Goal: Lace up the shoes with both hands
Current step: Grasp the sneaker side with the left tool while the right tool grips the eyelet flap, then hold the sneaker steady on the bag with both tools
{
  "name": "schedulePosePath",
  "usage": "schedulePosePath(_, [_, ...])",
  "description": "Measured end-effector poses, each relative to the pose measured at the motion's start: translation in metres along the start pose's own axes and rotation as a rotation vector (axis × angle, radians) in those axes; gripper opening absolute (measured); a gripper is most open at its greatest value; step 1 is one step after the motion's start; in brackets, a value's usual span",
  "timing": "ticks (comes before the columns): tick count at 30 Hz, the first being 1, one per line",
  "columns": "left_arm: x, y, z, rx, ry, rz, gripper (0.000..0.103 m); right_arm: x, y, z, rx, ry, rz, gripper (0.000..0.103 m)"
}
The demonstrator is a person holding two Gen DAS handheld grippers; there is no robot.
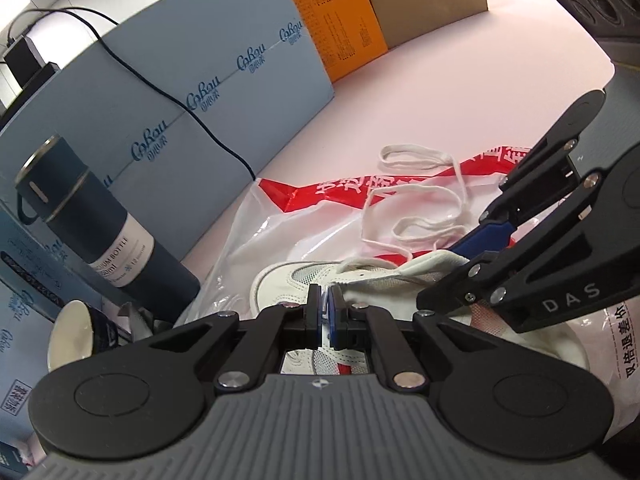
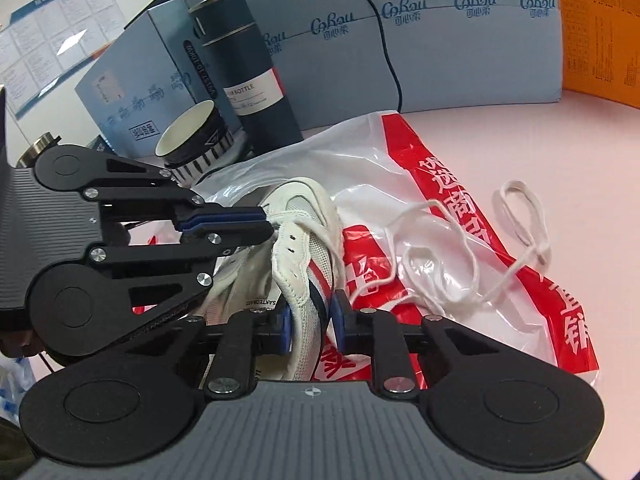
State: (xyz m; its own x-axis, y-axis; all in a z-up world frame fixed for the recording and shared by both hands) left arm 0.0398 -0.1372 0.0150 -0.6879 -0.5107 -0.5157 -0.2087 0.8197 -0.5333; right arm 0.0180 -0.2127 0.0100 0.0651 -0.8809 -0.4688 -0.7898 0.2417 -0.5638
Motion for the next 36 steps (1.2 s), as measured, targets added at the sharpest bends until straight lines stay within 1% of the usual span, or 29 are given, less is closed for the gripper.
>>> schedulePosePath(3, [-0.005, 0.002, -0.002, -0.005, -0.027, -0.018, 0.004, 0.003, 0.006, 0.005, -0.027, 0.003, 0.026, 0.015])
schedulePosePath(10, [-0.018, 0.013, -0.008, -0.01, -0.078, -0.093, 0.006, 0.006, 0.012, 0.007, -0.048, 0.001, 0.059, 0.014])
schedulePosePath(11, [-0.021, 0.014, -0.009, -0.011, -0.089, -0.101, 0.0, 0.007, 0.013, 0.007, -0.05, -0.001, 0.066, 0.014])
schedulePosePath(13, [-0.035, 0.016, -0.013, -0.024, -0.209, -0.095, 0.0, 0.009, 0.014, 0.007, -0.053, -0.007, 0.085, 0.014])
schedulePosePath(15, [-0.058, 0.023, -0.017, -0.036, -0.257, -0.157, 0.0, 0.012, 0.015, 0.006, -0.054, -0.015, 0.107, 0.014])
schedulePosePath(16, [-0.067, 0.026, -0.019, -0.044, -0.265, -0.186, 0.0, 0.012, 0.015, 0.007, -0.055, -0.016, 0.108, 0.014])
schedulePosePath(17, [-0.073, 0.03, -0.02, -0.049, -0.246, -0.192, 0.001, 0.012, 0.015, 0.007, -0.056, -0.017, 0.109, 0.014])
schedulePosePath(19, [-0.07, 0.033, -0.022, -0.041, -0.18, -0.177, 0.004, 0.011, 0.015, 0.007, -0.056, -0.017, 0.11, 0.014])
schedulePosePath(20, [-0.067, 0.033, -0.024, -0.033, -0.145, -0.174, 0.013, 0.012, 0.015, 0.008, -0.054, -0.017, 0.115, 0.014])
schedulePosePath(22, [-0.054, 0.031, -0.025, -0.003, -0.063, -0.181, 0.024, 0.014, 0.015, 0.008, -0.052, -0.018, 0.124, 0.016])
schedulePosePath(23, [-0.046, 0.027, -0.025, 0.01, -0.028, -0.161, 0.024, 0.015, 0.015, 0.008, -0.051, -0.018, 0.133, 0.018])
schedulePosePath(24, [-0.037, 0.024, -0.024, 0.01, -0.015, -0.129, 0.024, 0.016, 0.015, 0.008, -0.051, -0.019, 0.139, 0.02])
schedulePosePath(25, [-0.029, 0.021, -0.023, 0.008, -0.002, -0.096, 0.024, 0.017, 0.015, 0.008, -0.05, -0.02, 0.144, 0.021])
schedulePosePath(28, [-0.012, 0.014, -0.013, -0.027, -0.015, -0.01, 0.022, 0.017, 0.015, 0.008, -0.048, -0.018, 0.146, 0.021])
schedulePosePath(30, [-0.004, 0.01, -0.005, -0.059, -0.017, 0.029, 0.018, 0.018, 0.015, 0.008, -0.046, -0.014, 0.144, 0.024])
schedulePosePath(32, [0.001, 0.007, 0.002, -0.082, -0.003, 0.049, 0.012, 0.019, 0.015, 0.008, -0.044, -0.009, 0.147, 0.028])
schedulePosePath(33, [0.002, 0.007, 0.004, -0.093, -0.002, 0.052, 0.012, 0.02, 0.015, 0.008, -0.042, -0.007, 0.15, 0.031])
schedulePosePath(36, [0.005, 0.007, 0.01, -0.126, -0.002, 0.058, 0.013, 0.023, 0.017, 0.008, -0.039, -0.002, 0.161, 0.038])
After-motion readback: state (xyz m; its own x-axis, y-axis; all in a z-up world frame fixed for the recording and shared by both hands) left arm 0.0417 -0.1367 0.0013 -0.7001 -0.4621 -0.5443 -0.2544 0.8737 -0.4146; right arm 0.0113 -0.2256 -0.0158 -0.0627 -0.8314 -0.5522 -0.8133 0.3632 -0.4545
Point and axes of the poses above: each gripper's, at about its wrist camera, not at the fingertips, and z roughly the way its jaws point, x to its right, y to its underside, the point moved 8 cm from there along z, roughly the way its jaws point, and after that the axes turned 12 degrees about z, right-handed, at the moved point
